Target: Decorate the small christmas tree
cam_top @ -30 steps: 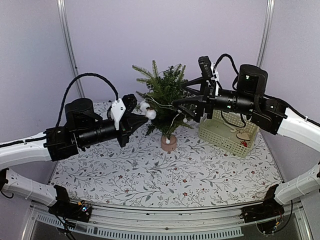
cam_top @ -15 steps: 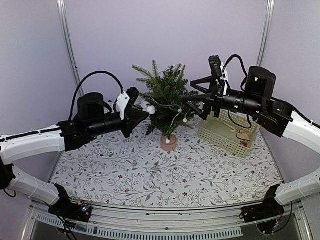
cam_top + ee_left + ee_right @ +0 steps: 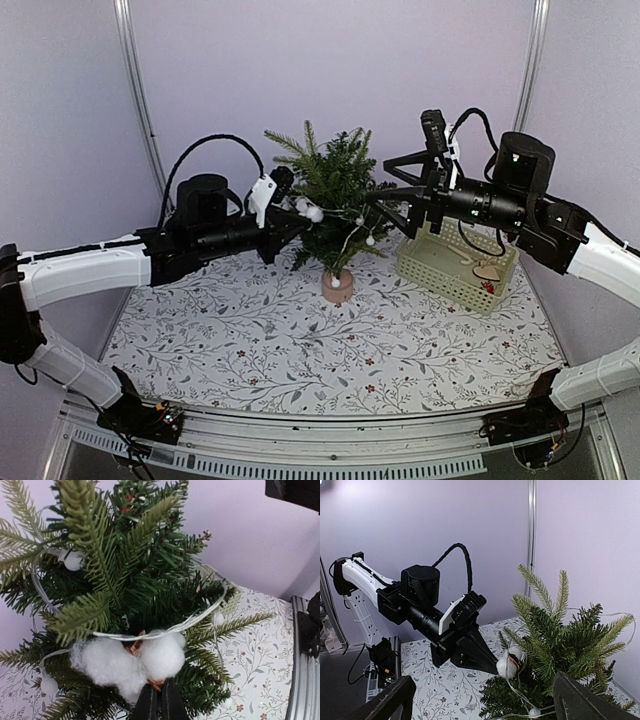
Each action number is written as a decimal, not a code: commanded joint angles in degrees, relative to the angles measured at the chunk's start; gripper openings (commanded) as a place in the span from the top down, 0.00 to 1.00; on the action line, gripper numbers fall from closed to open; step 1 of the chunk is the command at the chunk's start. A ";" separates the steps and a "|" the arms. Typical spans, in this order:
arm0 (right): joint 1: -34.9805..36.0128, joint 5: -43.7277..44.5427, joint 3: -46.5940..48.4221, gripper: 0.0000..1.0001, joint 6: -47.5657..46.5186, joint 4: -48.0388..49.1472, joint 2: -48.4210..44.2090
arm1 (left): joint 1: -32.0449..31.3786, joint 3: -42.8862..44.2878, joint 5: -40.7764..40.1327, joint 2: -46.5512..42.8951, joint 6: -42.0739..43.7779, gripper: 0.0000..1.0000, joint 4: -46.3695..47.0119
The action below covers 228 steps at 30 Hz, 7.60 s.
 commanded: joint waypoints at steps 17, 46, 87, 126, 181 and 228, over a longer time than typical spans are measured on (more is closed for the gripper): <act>-0.37 0.06 -0.07 0.01 -0.70 0.39 -0.47 | 1.98 0.90 0.67 4.21 -2.05 1.00 -2.28; -1.25 1.73 -1.60 0.01 -0.82 0.08 -1.69 | 2.42 -2.50 0.06 -5.73 -4.14 0.36 -6.62; -38.85 2.53 -2.68 0.45 7.27 -36.10 36.65 | 26.36 -16.77 6.01 -6.70 -29.88 0.22 4.92; -24.62 15.19 -8.66 0.44 21.68 -55.57 28.68 | 29.44 -24.54 8.20 -17.76 -27.80 0.22 -0.91; -33.25 11.78 -1.59 0.77 26.36 -35.47 39.34 | 29.61 -17.78 7.22 -10.82 -26.02 0.24 -1.94; -25.33 7.13 1.11 1.00 20.46 -40.13 0.16 | 28.24 -17.28 15.52 -31.99 -12.21 0.18 -16.30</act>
